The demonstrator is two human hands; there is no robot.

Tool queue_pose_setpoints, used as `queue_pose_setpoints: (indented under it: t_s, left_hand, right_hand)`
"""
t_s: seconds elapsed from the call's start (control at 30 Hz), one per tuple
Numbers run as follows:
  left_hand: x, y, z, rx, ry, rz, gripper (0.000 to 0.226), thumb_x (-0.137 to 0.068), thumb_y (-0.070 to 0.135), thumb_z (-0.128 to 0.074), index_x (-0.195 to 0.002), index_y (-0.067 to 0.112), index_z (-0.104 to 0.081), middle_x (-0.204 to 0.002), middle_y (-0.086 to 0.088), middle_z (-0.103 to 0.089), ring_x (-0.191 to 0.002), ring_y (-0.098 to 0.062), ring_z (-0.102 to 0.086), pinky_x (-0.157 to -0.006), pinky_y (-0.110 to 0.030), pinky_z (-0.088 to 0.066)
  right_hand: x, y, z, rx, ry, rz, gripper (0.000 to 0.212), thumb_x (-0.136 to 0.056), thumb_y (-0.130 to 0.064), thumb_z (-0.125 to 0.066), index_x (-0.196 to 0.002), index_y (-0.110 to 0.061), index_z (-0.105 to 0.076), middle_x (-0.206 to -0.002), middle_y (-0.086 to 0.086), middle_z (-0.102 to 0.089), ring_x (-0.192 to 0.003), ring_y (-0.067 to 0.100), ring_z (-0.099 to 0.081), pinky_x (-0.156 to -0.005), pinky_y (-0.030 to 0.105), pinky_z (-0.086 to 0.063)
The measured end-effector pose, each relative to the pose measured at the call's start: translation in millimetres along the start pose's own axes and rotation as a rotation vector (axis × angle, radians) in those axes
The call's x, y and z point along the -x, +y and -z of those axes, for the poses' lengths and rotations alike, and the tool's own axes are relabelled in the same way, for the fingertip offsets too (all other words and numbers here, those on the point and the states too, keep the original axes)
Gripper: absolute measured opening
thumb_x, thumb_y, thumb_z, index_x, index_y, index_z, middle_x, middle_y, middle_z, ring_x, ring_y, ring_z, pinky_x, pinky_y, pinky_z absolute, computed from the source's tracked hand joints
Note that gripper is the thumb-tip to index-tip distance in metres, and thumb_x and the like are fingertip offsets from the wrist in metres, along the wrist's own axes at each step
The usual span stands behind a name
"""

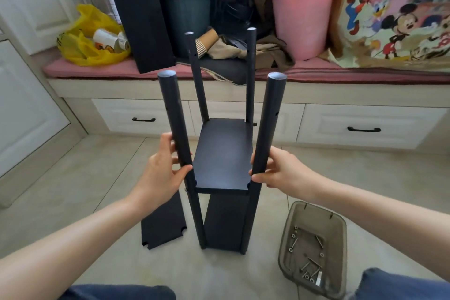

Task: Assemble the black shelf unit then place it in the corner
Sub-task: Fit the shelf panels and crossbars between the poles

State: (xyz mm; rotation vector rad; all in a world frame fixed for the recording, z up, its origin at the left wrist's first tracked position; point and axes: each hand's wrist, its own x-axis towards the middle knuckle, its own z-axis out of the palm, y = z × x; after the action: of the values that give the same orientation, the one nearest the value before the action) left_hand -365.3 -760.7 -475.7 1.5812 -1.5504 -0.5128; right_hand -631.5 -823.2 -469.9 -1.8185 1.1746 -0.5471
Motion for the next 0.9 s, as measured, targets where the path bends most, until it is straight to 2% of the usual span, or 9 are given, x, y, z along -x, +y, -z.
queue_pose_setpoints:
  t_s: [0.1,0.23,0.3,0.4,0.47,0.53,0.63,0.8,0.9]
  left_hand:
    - [-0.4,-3.6,1.2,-0.041,-0.009,-0.008,0.055,-0.088,-0.001,-0.073,-0.117,0.029,-0.036,-0.100,0.011,-0.066,-0.094,-0.007,-0.070,-0.070,-0.014,-0.057]
    - [-0.8,-1.6,2.8,-0.144,-0.013,-0.015,0.052,-0.087,0.007,-0.076,-0.114,0.029,-0.037,-0.099,0.014,-0.066,-0.089,-0.005,-0.070,-0.074,-0.015,-0.054]
    - [-0.2,-0.5,4.1,-0.227,-0.020,0.005,0.046,-0.089,0.015,-0.075,-0.115,0.029,-0.040,-0.095,0.019,-0.064,-0.083,0.002,-0.068,-0.067,-0.009,-0.051]
    - [4.2,1.8,0.0,-0.405,-0.097,0.173,0.017,-0.097,0.031,-0.066,-0.106,0.022,-0.056,-0.083,0.018,-0.068,-0.069,0.000,-0.068,-0.059,-0.012,-0.049]
    - [8.6,3.6,-11.1,-0.448,-0.250,0.429,0.035,-0.102,0.040,-0.054,-0.092,0.007,-0.062,-0.071,0.002,-0.075,-0.062,-0.015,-0.073,-0.072,-0.031,-0.059]
    - [17.0,10.8,-27.1,-0.321,-0.445,0.674,0.051,-0.106,0.045,-0.043,-0.094,-0.002,-0.060,-0.072,-0.011,-0.076,-0.064,-0.024,-0.076,-0.082,-0.039,-0.060]
    - [31.8,21.2,-53.8,-0.116,-0.594,0.796,0.061,-0.106,0.051,-0.037,-0.098,0.001,-0.069,-0.080,-0.007,-0.079,-0.074,-0.019,-0.078,-0.078,-0.031,-0.060]
    - [46.8,19.9,-93.9,0.208,-0.549,0.775,0.047,-0.105,0.051,-0.044,-0.124,0.013,-0.066,-0.119,-0.001,-0.071,-0.110,-0.016,-0.068,-0.091,-0.028,-0.055]
    - [51.8,10.4,-113.2,0.409,-0.431,0.832,0.044,-0.104,0.047,-0.049,-0.129,0.013,-0.061,-0.125,-0.001,-0.065,-0.122,-0.020,-0.060,-0.099,-0.031,-0.049]
  right_hand:
    - [0.6,0.9,1.5,0.013,-0.016,0.008,0.027,-0.085,-0.009,-0.073,-0.092,-0.029,-0.056,-0.097,-0.001,-0.072,-0.088,0.015,-0.069,-0.065,0.019,-0.046]
    - [1.3,0.9,2.7,0.015,-0.021,0.009,0.024,-0.085,-0.010,-0.074,-0.094,-0.025,-0.057,-0.098,0.001,-0.072,-0.091,0.018,-0.069,-0.068,0.026,-0.050]
    - [2.9,1.3,2.4,0.019,-0.025,0.014,0.024,-0.085,-0.011,-0.074,-0.094,-0.026,-0.057,-0.099,0.002,-0.072,-0.093,0.019,-0.069,-0.071,0.029,-0.052]
    - [5.2,0.3,3.1,0.016,-0.035,0.028,0.022,-0.086,-0.013,-0.073,-0.094,-0.025,-0.057,-0.100,0.001,-0.072,-0.096,0.018,-0.068,-0.075,0.030,-0.054]
    - [5.6,-0.9,3.4,0.018,-0.051,0.028,0.020,-0.087,-0.014,-0.072,-0.094,-0.025,-0.057,-0.101,0.001,-0.072,-0.096,0.016,-0.068,-0.077,0.031,-0.055]
    - [5.6,-1.9,2.3,0.025,-0.071,0.029,0.017,-0.089,-0.018,-0.071,-0.095,-0.026,-0.057,-0.102,0.002,-0.071,-0.097,0.017,-0.068,-0.081,0.035,-0.057]
    - [6.4,-4.9,0.3,0.018,-0.094,0.060,0.013,-0.091,-0.022,-0.069,-0.093,-0.031,-0.058,-0.101,-0.003,-0.071,-0.099,0.014,-0.067,-0.080,0.033,-0.054]
    - [6.6,-10.3,6.3,0.017,-0.101,0.090,0.007,-0.091,-0.029,-0.069,-0.096,-0.033,-0.070,-0.096,-0.009,-0.074,-0.093,0.008,-0.069,-0.077,0.029,-0.055]
    - [8.9,-9.9,7.1,-0.011,-0.098,0.115,0.022,-0.092,-0.028,-0.068,-0.113,-0.032,-0.064,-0.106,-0.010,-0.073,-0.095,0.004,-0.069,-0.073,0.023,-0.051]
